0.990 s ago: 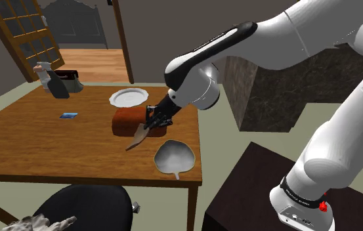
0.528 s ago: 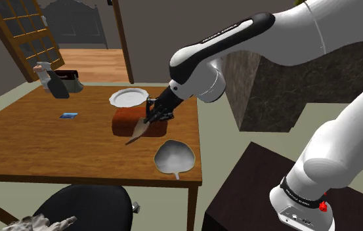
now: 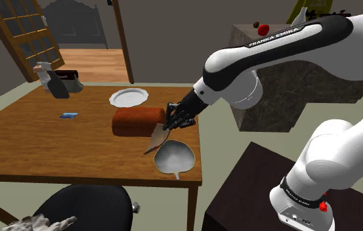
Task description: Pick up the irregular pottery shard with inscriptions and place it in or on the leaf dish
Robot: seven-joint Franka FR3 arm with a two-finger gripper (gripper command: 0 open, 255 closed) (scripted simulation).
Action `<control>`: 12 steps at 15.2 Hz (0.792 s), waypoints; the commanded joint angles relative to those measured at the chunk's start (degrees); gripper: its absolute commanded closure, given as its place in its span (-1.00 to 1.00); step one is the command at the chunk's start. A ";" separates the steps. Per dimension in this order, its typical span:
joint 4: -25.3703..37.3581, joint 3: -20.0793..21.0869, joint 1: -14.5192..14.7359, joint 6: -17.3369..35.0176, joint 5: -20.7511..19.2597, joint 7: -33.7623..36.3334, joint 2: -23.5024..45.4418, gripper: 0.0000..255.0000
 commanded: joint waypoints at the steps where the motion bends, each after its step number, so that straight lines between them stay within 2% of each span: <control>1: -3.45 -0.48 0.81 -1.58 -0.11 1.27 -4.83 1.00; 12: -4.81 0.20 3.44 5.19 12.88 -12.57 3.04 1.00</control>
